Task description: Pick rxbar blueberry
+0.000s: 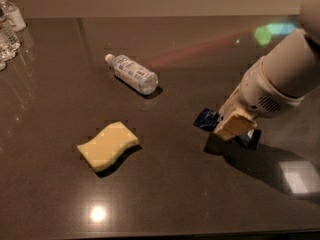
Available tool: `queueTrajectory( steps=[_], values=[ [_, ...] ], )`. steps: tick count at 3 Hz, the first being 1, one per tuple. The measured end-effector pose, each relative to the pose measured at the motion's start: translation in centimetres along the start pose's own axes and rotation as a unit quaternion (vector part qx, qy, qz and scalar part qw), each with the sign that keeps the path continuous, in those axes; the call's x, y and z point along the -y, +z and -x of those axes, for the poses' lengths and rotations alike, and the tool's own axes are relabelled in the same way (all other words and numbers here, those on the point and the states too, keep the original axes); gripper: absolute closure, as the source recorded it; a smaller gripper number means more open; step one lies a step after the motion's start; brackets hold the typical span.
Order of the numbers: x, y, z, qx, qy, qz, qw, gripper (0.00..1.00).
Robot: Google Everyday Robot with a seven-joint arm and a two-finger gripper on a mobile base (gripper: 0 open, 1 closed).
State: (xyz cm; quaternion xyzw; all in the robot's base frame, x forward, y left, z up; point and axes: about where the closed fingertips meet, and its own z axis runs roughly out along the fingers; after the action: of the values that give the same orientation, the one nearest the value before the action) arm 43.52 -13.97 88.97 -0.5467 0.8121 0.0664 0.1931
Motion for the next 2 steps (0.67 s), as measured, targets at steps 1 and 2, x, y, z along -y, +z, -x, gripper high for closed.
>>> queueTrajectory(
  steps=[1,2],
  values=[
    [1.5,-3.5,1.6,0.011,-0.022,-0.011,0.9996,1.00],
    [3.0,-6.1,3.0,0.024,-0.037,-0.006,0.9990,1.00]
  ],
)
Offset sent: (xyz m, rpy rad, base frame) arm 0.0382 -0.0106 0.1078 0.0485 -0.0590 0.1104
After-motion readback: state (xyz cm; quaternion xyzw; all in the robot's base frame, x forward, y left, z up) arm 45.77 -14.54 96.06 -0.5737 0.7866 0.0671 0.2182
